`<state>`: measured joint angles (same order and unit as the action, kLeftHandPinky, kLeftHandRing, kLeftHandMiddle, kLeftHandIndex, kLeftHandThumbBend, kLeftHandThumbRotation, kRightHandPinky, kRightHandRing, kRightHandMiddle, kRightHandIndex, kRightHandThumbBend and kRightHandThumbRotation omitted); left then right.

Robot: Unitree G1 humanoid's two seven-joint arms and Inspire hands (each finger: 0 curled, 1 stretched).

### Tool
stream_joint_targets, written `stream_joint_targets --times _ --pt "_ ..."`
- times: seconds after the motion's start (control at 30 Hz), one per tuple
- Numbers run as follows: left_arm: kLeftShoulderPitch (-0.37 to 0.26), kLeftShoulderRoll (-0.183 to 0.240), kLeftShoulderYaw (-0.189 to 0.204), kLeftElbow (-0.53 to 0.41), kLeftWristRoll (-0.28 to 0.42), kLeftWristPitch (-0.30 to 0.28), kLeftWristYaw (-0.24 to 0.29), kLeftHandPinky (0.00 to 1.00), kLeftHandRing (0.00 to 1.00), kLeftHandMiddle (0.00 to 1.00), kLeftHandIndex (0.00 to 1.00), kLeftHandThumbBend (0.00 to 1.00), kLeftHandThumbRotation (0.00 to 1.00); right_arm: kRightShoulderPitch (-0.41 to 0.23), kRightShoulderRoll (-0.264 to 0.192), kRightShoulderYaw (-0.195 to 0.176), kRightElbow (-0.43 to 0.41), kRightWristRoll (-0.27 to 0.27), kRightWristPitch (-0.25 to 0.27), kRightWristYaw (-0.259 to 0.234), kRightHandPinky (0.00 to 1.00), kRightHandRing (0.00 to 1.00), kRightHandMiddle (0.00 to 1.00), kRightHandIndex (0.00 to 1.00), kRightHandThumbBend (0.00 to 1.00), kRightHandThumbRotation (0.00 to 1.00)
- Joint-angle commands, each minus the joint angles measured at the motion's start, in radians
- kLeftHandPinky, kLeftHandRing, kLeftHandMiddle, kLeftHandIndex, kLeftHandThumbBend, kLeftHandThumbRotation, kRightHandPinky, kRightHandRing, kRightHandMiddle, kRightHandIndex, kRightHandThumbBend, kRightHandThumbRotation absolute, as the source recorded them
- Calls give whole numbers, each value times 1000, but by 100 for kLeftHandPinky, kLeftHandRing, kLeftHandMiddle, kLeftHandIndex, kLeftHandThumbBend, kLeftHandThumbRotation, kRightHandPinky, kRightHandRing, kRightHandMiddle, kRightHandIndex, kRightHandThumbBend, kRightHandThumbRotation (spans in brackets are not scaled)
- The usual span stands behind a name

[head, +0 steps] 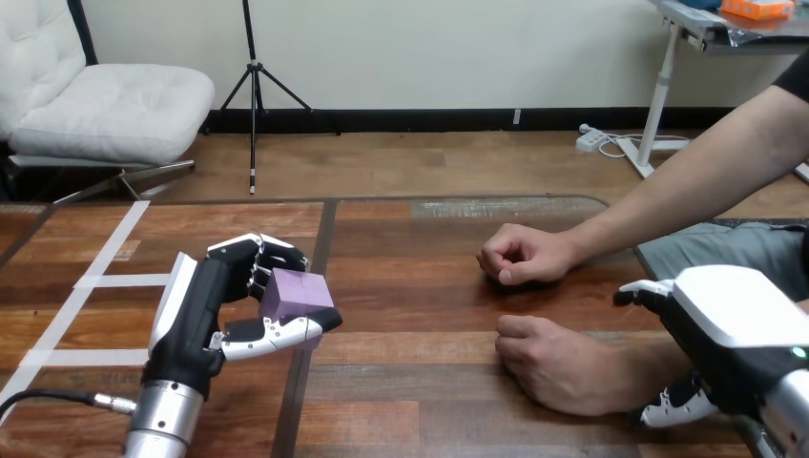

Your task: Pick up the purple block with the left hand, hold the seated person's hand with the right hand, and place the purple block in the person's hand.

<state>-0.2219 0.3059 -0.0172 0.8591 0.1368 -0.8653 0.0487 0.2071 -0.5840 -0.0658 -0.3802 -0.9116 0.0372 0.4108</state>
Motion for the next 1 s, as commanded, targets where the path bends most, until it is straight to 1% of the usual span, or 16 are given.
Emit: stream_joint_targets --times 0.0,0.17,0.27,0.4,0.6,0.87,0.97 --pt "-30 -4 21 -66 -10 -22 4 34 41 49 50 82 14 -103 -45 26 3 -26 12 34 79 81 81 79 90 10" --pt "-25 -6 22 -72 -13 -21 0 34 41 48 50 82 14 -123 -58 41 17 -34 24 58 77 79 80 78 91 7" --pt "-24 -8 22 -74 -17 -23 -4 34 41 48 50 82 14 -140 -67 56 31 -44 31 77 76 79 79 78 91 6" --pt "-20 -9 22 -79 -17 -21 -6 33 41 48 50 82 14 -162 -67 77 41 -63 53 110 76 78 79 78 90 5" --pt "-15 -11 23 -85 -19 -17 -9 33 41 48 49 82 13 -187 -69 104 58 -85 66 129 76 78 79 78 90 3" --pt "-10 -11 24 -93 -23 -16 -15 33 41 48 49 82 12 -219 -80 135 89 -115 69 149 76 78 80 78 88 2" --pt "-8 -10 24 -96 -18 -14 -12 33 40 48 49 82 12 -235 -81 150 103 -133 78 169 76 79 80 78 88 3"
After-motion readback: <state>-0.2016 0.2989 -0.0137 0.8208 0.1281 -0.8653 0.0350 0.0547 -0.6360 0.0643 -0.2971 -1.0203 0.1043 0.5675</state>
